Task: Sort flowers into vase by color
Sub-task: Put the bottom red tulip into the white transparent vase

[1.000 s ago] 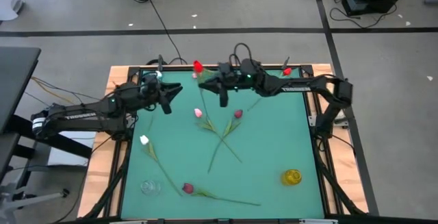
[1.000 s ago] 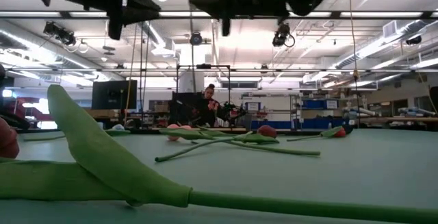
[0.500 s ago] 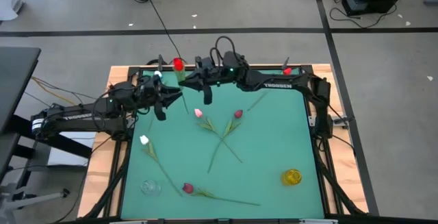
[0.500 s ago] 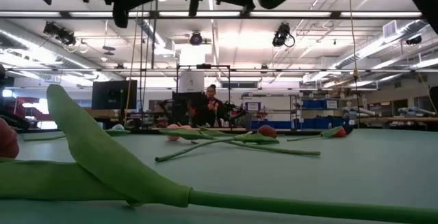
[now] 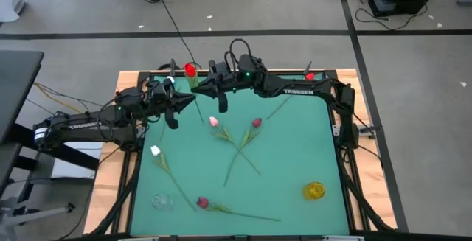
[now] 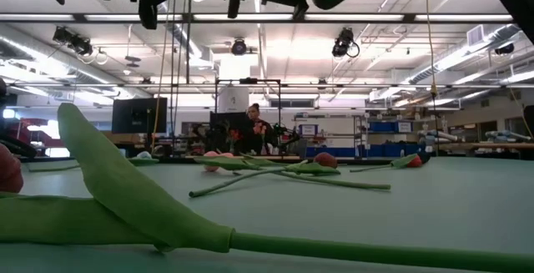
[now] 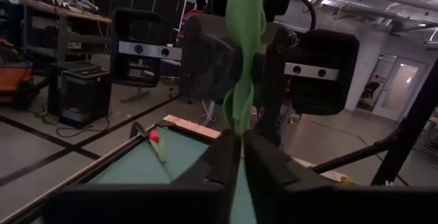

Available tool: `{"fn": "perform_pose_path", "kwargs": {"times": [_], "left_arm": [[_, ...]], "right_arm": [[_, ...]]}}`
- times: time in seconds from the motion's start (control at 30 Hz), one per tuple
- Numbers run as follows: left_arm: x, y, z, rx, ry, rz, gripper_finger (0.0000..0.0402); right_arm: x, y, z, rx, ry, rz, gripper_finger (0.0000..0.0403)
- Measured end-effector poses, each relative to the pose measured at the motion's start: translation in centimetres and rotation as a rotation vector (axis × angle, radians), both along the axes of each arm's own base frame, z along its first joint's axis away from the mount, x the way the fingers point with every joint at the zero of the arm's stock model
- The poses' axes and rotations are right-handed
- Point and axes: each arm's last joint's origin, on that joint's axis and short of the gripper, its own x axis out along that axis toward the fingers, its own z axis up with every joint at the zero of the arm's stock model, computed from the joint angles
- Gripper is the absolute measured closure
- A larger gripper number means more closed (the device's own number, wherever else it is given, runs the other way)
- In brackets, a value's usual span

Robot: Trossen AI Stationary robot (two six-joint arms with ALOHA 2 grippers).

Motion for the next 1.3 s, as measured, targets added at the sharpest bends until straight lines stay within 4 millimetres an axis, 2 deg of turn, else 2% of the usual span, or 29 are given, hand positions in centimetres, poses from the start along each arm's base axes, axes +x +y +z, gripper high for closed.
{"fn": "perform_pose_path", "kwargs": {"times": [0.07, 0.3, 0.5, 0.6, 0.7, 1.0, 1.2, 1.3], "left_arm": [[0.0, 0.0, 0.0, 0.001, 0.000, 0.000, 0.0392], [0.0, 0.0, 0.0, 0.023, 0.004, 0.001, 0.0397], [-0.3, -0.3, 0.3, 0.050, -0.011, -0.010, 0.0400], [-0.8, -0.8, 0.6, 0.108, -0.023, -0.024, 0.0400], [-1.6, -1.3, 1.1, 0.133, -0.051, -0.044, 0.0400], [-3.1, -2.9, 0.8, 0.129, -0.009, -0.151, 0.0401], [-3.1, -3.1, 0.8, 0.159, -0.004, -0.160, 0.0401], [-3.2, -3.1, 0.8, 0.155, -0.007, -0.163, 0.0401]], "right_arm": [[0.0, 0.0, 0.0, 0.000, 0.000, 0.001, 0.0382], [0.0, 0.0, 0.0, 0.004, 0.002, 0.006, 0.0378], [-1.3, -1.0, 1.3, -0.001, 0.020, 0.057, 0.0325], [-3.1, -1.4, 2.9, 0.009, 0.063, 0.121, 0.0290], [-5.1, -1.4, 4.4, 0.018, 0.143, 0.112, 0.0269], [-11.9, 0.7, 8.2, -0.132, 0.305, 0.011, 0.0265], [-16.1, 2.0, 8.3, -0.117, 0.305, -0.126, 0.0265], [-18.1, 3.0, 7.6, -0.084, 0.294, -0.198, 0.0265]]}}
